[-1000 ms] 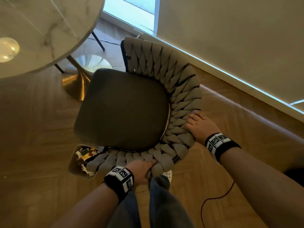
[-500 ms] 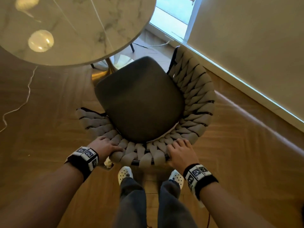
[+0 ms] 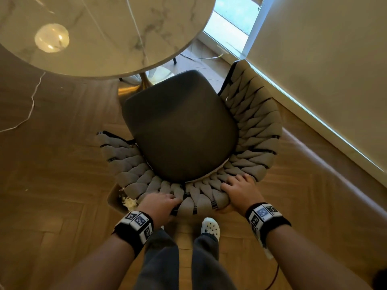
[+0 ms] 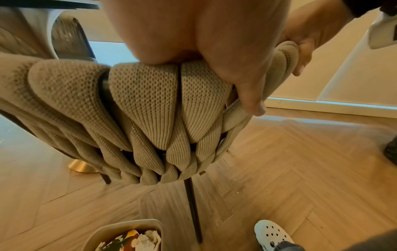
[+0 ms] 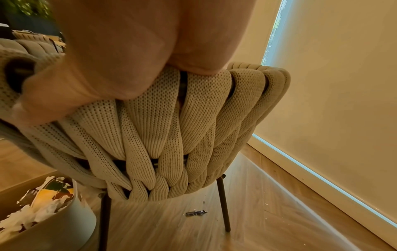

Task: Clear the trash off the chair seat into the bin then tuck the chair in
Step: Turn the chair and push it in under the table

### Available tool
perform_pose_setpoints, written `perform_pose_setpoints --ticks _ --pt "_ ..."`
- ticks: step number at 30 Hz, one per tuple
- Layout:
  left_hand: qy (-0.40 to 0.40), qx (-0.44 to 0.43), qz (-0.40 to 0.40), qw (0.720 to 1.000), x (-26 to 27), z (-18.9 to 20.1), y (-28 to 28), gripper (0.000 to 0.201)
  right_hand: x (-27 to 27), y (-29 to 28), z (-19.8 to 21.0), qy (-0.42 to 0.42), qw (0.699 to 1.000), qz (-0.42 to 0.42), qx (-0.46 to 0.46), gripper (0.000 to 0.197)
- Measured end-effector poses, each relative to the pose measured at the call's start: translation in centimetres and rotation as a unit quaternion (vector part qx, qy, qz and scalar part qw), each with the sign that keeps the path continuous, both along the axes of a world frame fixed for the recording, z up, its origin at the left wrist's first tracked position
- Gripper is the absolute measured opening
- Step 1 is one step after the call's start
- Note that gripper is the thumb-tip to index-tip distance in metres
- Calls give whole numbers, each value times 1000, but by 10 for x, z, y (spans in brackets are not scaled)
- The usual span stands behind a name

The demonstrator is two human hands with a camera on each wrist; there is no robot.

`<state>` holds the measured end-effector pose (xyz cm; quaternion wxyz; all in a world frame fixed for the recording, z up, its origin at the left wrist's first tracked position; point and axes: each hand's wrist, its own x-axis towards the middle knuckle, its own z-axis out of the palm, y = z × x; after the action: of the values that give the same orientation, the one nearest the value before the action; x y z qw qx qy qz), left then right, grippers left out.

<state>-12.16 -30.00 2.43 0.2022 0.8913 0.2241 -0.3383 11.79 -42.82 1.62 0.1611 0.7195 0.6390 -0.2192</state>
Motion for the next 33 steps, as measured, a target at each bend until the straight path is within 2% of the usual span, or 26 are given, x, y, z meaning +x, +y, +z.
perform_pose_setpoints --ticks 12,21,23,26,29,33 --pt "-6 42 -14 999 9 6 79 47 8 80 -11 2 999 3 37 31" --pt "-7 33 -29 999 18 3 96 46 24 104 -7 11 1000 11 25 29" --pt "-7 41 -23 999 21 3 100 44 27 113 -6 7 999 15 34 37" --pt "-10 45 -9 999 24 3 109 41 31 124 -5 5 999 23 32 62" --pt "-9 38 -6 999 24 3 112 39 30 128 -4 3 1000 25 19 65" --pt "-7 29 5 1000 25 5 111 39 30 127 -7 -7 999 26 26 42"
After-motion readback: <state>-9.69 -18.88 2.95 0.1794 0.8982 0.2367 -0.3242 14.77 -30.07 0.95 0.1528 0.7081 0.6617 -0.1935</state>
